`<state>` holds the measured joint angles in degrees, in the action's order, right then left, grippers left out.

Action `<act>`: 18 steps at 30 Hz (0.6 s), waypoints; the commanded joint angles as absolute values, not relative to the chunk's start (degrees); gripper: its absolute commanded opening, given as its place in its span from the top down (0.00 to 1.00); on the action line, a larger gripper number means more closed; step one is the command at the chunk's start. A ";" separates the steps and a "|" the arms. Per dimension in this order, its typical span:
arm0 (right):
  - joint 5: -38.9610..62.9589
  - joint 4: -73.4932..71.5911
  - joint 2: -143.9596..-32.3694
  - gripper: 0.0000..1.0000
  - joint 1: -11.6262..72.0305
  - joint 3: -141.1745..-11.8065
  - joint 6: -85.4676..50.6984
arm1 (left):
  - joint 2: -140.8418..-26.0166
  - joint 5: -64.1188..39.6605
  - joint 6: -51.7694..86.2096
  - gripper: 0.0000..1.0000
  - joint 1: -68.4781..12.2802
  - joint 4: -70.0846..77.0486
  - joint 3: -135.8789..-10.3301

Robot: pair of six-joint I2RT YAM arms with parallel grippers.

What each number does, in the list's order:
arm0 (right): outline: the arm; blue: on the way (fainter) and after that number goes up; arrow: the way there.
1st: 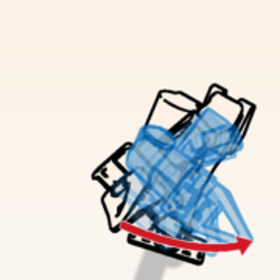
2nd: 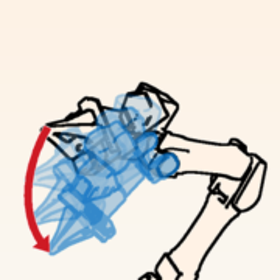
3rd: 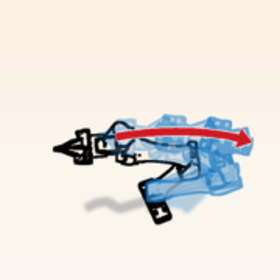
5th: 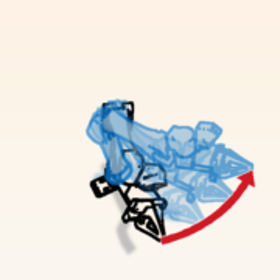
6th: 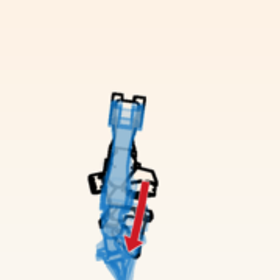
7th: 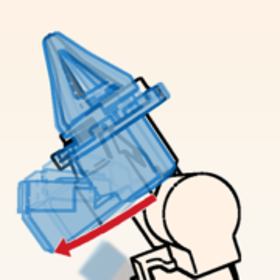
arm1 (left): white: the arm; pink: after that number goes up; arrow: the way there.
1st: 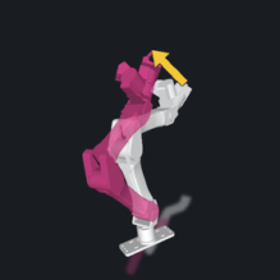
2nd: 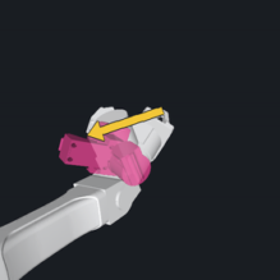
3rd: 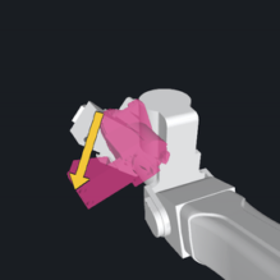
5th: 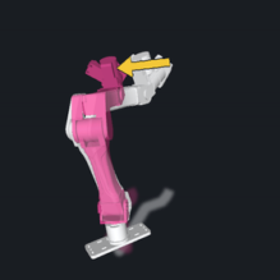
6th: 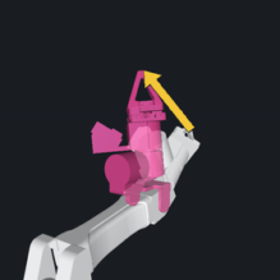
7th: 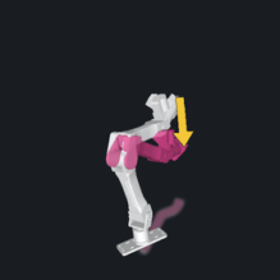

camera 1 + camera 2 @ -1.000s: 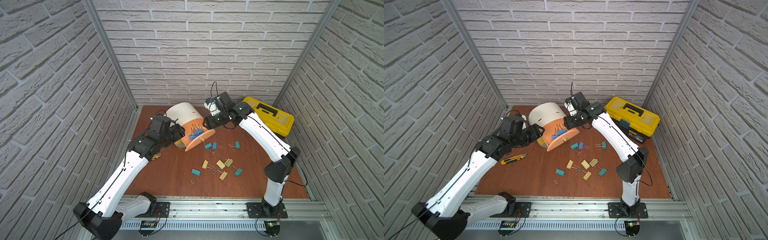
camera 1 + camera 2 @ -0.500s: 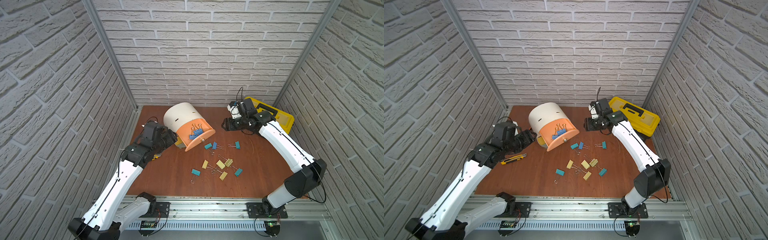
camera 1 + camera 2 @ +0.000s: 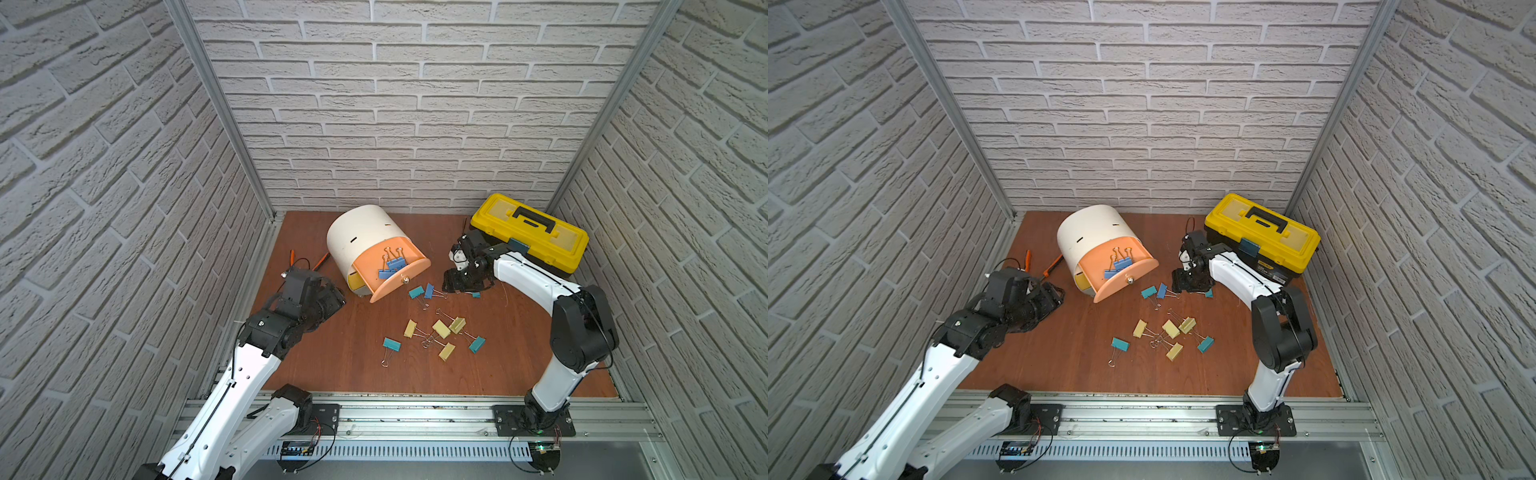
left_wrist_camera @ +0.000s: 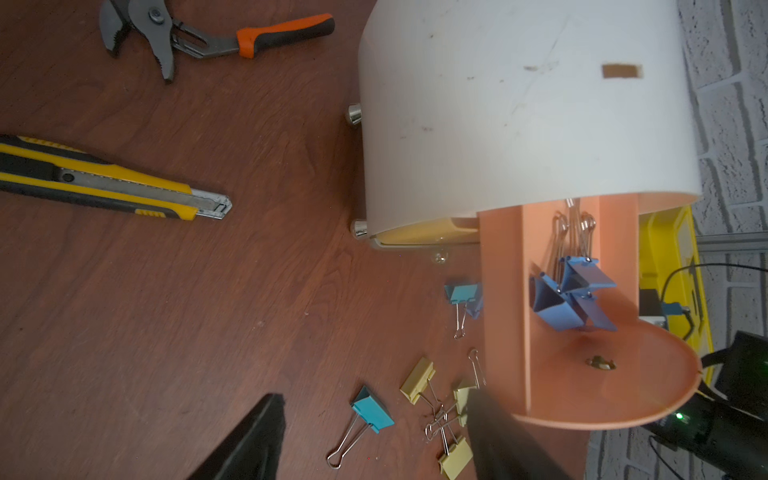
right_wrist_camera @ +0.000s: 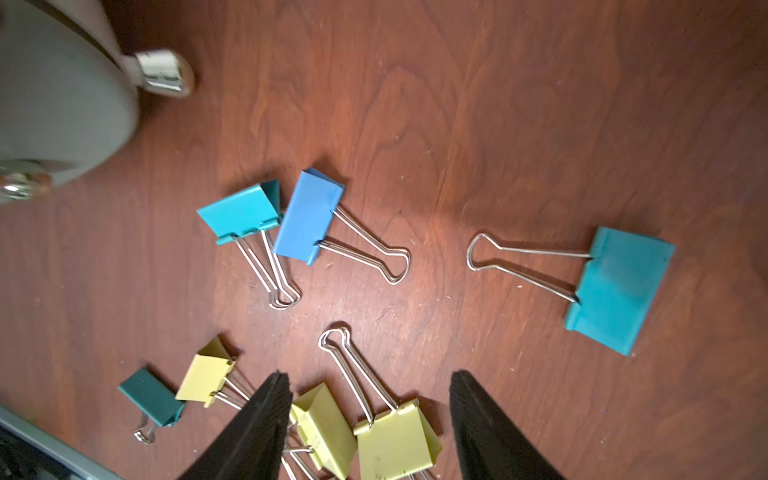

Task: Put the binder clips in the drawer according to color
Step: Pick up the binder clip at the center of the board.

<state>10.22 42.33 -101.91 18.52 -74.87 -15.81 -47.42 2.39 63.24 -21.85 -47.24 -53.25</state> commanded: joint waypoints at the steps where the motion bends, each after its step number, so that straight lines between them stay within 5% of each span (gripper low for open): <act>1: 10.18 37.91 -103.51 0.36 20.13 -73.80 -13.14 | -46.67 3.71 64.24 0.27 -21.54 -48.07 -52.21; 18: 0.02 35.85 -111.82 0.32 25.14 -76.84 -11.91 | -49.34 3.59 64.07 0.27 -21.50 -48.43 -53.92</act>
<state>3.25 37.04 -111.18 25.08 -74.89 -12.14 -49.32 2.79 64.29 -21.80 -48.14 -52.86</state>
